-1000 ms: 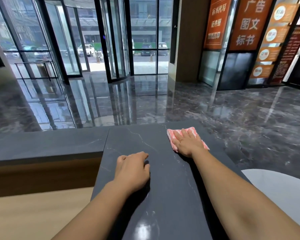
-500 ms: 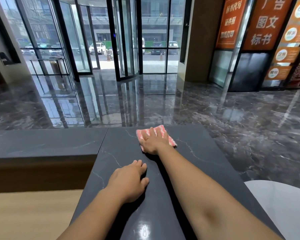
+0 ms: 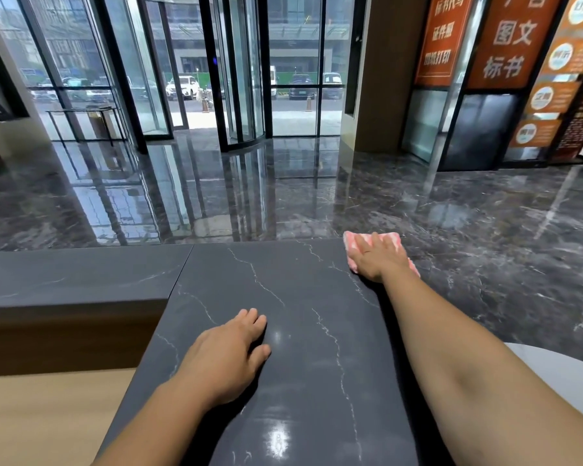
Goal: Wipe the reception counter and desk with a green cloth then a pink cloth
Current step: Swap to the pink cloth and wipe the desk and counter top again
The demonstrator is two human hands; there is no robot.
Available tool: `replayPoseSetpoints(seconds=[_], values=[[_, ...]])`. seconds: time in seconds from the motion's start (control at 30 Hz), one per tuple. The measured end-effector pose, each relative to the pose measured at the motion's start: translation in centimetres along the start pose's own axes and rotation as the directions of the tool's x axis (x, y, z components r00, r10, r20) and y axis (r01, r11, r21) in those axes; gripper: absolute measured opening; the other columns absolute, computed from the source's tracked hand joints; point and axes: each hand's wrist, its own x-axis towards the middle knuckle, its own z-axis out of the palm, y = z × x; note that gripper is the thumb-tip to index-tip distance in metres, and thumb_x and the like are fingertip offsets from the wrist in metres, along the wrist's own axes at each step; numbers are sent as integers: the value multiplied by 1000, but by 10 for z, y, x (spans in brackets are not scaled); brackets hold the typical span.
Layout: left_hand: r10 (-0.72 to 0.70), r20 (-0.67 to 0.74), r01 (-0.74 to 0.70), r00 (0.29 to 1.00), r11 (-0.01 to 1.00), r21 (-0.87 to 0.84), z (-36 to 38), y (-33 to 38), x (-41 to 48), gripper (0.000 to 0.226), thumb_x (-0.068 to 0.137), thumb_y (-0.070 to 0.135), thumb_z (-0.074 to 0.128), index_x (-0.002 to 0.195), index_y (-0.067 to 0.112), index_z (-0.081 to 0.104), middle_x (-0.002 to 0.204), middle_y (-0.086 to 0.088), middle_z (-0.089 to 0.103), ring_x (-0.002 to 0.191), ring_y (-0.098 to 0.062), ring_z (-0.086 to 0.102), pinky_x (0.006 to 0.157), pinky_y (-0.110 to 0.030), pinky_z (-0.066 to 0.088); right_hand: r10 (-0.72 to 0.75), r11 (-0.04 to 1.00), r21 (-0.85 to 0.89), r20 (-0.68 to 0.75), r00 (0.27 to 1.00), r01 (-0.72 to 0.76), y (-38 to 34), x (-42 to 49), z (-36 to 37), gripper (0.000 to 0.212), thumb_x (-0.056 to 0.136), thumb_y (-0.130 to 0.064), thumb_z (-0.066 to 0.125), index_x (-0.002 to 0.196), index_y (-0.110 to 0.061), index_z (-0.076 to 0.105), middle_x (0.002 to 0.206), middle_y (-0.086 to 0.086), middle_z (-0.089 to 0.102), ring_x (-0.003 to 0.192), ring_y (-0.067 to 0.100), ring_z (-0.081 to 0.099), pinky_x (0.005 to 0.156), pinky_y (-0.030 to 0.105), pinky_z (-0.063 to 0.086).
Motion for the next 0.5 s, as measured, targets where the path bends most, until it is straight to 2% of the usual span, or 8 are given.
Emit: replayPoseSetpoints(seconds=[0.1,0.2,0.37,0.5], values=[[14,-6,-14,1000,1000,21,2,0,0,50,101,40,32,149,24,24,156,11,22,146,-5,10,109,-27,30,52,998,45,16,999,-53,2,-14,1,59,99,-53,7,155,-37,1,164,2,-5,150,27,-9,118,51,-8],[24,-6,-24,1000,999,36,1,1,0,48,102,39,31,146,22,28,148,13,30,146,-5,12,105,-27,33,28,999,17,24,999,-28,-18,-26,7,58,100,-49,11,155,-37,-1,164,4,-9,150,29,-12,116,55,-12],[-2,13,2,1000,999,52,1,3,1,47,102,37,31,146,21,29,148,8,32,143,-8,21,107,-31,34,-121,992,-28,33,992,122,-72,-59,18,60,101,-43,22,156,-34,2,164,6,-10,149,33,-13,116,58,-9],[-12,35,10,999,999,52,4,2,2,51,101,37,33,149,20,26,152,6,29,144,-9,20,110,-31,31,-275,960,-28,70,959,278,-124,-93,27,61,101,-42,25,156,-35,0,163,9,-12,148,34,-17,114,58,-17]])
